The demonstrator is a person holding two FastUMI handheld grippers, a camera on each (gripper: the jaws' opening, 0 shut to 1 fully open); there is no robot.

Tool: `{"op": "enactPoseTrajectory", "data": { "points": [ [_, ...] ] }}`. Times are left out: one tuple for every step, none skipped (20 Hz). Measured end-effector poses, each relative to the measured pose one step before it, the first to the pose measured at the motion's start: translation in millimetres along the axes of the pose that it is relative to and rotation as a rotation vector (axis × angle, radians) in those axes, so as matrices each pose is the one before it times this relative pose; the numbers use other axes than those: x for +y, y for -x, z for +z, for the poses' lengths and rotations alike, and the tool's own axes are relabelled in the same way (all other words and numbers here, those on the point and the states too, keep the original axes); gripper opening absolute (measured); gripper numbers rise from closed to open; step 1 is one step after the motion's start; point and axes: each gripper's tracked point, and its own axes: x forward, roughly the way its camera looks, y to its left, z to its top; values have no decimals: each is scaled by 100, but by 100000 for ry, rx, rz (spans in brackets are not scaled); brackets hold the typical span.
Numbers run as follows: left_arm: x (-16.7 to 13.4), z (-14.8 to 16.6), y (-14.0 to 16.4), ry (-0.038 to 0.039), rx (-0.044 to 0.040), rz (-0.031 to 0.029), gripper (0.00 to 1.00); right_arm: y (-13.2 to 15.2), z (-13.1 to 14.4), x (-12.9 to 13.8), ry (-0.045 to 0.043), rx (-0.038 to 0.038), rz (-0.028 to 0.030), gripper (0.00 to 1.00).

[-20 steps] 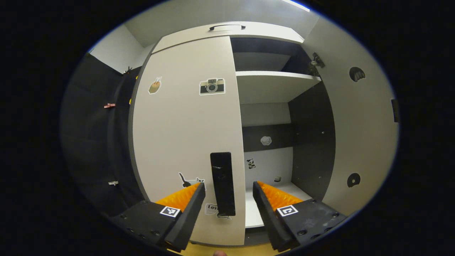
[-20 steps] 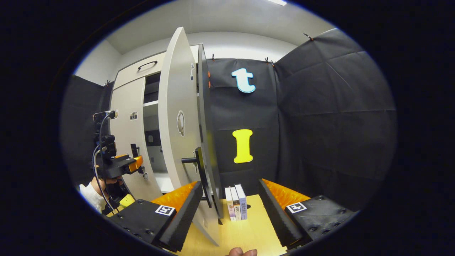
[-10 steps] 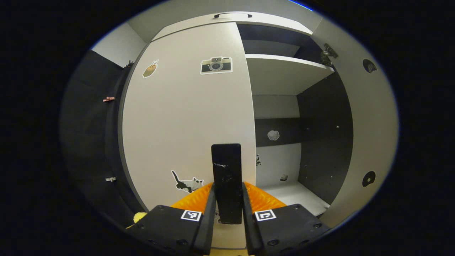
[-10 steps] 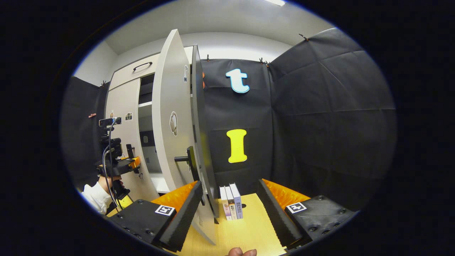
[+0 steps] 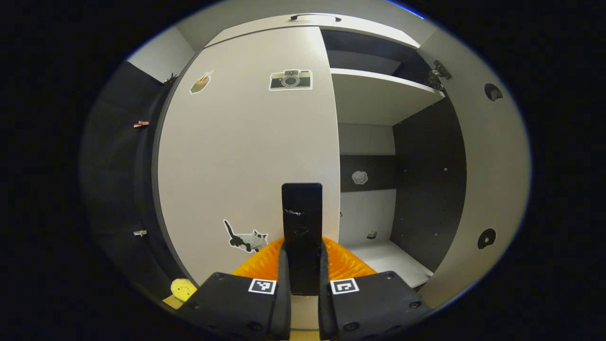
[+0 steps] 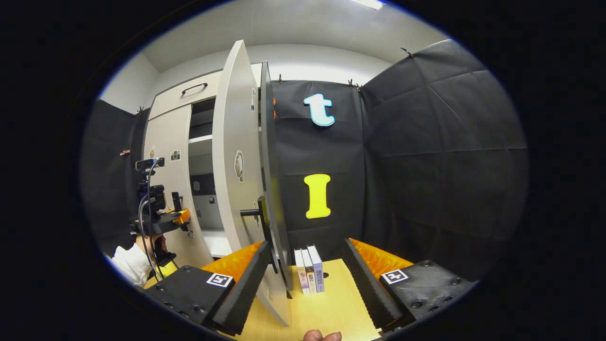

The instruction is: Open the right door of the double-door shoe cabinet with the right hand, and open the left door with the left hand.

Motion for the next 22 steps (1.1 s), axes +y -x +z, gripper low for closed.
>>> {"op": "enactPoseTrajectory", "data": {
  "points": [
    [15, -6, 126, 237, -65, -27, 25, -28, 37, 158, 72, -185, 107, 98],
    [17, -40, 7, 485, -94, -54, 23, 33, -53, 174, 144, 192, 121, 98],
    [29, 107, 122, 187, -66, -132, 22, 102, -3, 226, 104, 75, 204, 98],
    [30, -55, 139, 237, -9, -311, 20, 30, -38, 180, 135, 176, 217, 98],
    [-4, 41, 200, 439, 347, -836, 20, 70, -108, 217, 39, 117, 140, 98],
    [18, 60, 261, 210, 800, -1040, 20, 49, -42, 176, 7, 19, 226, 98],
    [40, 137, 391, 606, 906, -1172, 22, -94, 51, 288, 44, -136, 270, 98],
    [-11, 232, 415, 581, 111, -974, 20, 1, 128, 253, 157, -371, 223, 98],
    [122, -22, 493, 410, 61, -938, 20, 0, 214, 214, 270, -463, 148, 98],
    [101, 50, 577, 444, -120, -693, 20, 1, 138, 191, 411, -503, 21, 98],
    [127, 41, 532, 96, 86, -461, 20, 56, 222, 382, 378, -686, 231, 98],
    [172, -52, 578, 58, 48, -325, 20, 113, 289, 318, 333, -568, 73, 98],
    [128, -30, 738, 370, 196, -245, 20, 109, 313, 426, 407, -605, 224, 98],
    [271, -53, 693, 413, 246, -283, 20, 85, 106, 327, 439, -211, 168, 98],
    [242, -113, 761, 333, 223, -561, 20, 192, -49, 509, 319, -123, 190, 98],
    [319, -20, 742, 399, 46, -362, 19, 263, -75, 656, 131, -123, 416, 98],
    [170, -15, 488, 42, -16, -80, 19, 19, -28, 530, 140, 86, 273, 98],
    [239, 65, 608, -249, -52, -306, 19, 110, -51, 516, 91, 97, 328, 98],
    [237, 15, 576, -158, 219, -488, 19, 137, -24, 622, 109, 107, 351, 98],
    [249, -122, 658, 355, 142, -429, 19, 307, -16, 493, 104, -310, 263, 98],
    [42, -33, 173, 444, 98, -485, 19, 73, 10, 670, 181, -335, 133, 98],
    [284, -46, 375, 125, -23, -535, 19, 105, 73, 519, 105, -398, 40, 98]
  ]
}}
